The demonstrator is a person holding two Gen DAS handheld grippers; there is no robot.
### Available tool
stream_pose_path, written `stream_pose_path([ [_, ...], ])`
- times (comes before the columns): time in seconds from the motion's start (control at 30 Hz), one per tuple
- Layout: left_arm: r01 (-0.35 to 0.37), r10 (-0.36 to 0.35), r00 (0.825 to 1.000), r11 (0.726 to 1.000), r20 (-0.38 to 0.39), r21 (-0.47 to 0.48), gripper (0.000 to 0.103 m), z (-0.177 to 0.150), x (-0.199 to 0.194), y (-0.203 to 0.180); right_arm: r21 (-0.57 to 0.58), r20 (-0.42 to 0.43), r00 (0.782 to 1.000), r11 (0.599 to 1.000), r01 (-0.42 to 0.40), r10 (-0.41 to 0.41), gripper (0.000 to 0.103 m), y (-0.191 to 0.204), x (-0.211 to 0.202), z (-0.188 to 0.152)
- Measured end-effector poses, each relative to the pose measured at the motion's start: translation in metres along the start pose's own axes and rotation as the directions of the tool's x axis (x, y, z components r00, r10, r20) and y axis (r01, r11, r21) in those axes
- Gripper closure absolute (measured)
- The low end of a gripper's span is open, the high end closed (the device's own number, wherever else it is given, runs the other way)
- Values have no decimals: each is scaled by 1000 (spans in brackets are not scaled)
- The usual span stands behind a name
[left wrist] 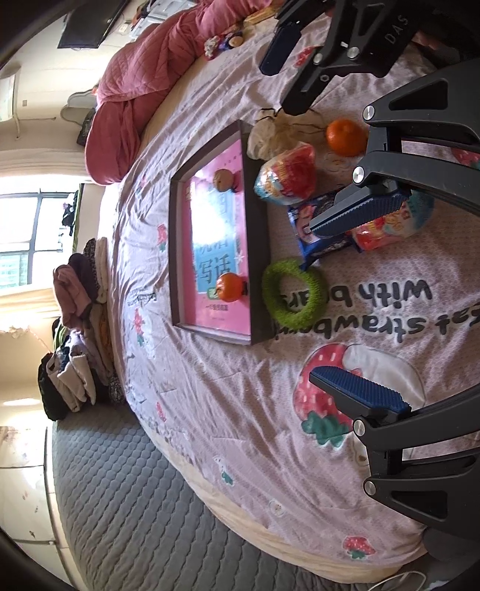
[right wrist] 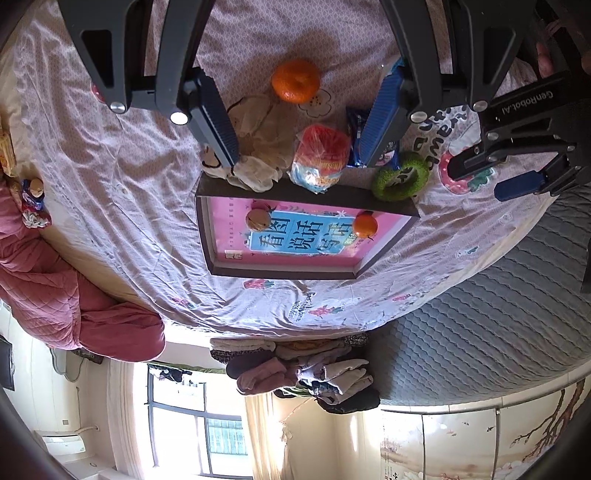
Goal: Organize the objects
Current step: 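Withdraw both tools from the tray back toward the scattered items, then grasp the large wrapped candy egg with the left tool while the right tool grasps the second mandarin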
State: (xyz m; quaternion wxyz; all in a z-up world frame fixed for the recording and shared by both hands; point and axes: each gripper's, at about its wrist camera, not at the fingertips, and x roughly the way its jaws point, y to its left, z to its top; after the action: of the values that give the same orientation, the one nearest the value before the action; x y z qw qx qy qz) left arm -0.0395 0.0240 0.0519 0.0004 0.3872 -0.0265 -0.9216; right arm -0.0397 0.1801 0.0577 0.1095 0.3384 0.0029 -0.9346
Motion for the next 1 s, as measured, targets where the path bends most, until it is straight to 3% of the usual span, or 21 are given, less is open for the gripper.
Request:
stream_pose_path([
  [0.43,72,-72,995,997,-71,10,29,-24,7,-13,-16,-28,1000,1000,9,-9,36,2,-1,-15],
  [1.0,119,-119,987,993,-107,-2,29,-29,13,-20,-26,-92,995,999,28,-31,36,-3,4,-34],
])
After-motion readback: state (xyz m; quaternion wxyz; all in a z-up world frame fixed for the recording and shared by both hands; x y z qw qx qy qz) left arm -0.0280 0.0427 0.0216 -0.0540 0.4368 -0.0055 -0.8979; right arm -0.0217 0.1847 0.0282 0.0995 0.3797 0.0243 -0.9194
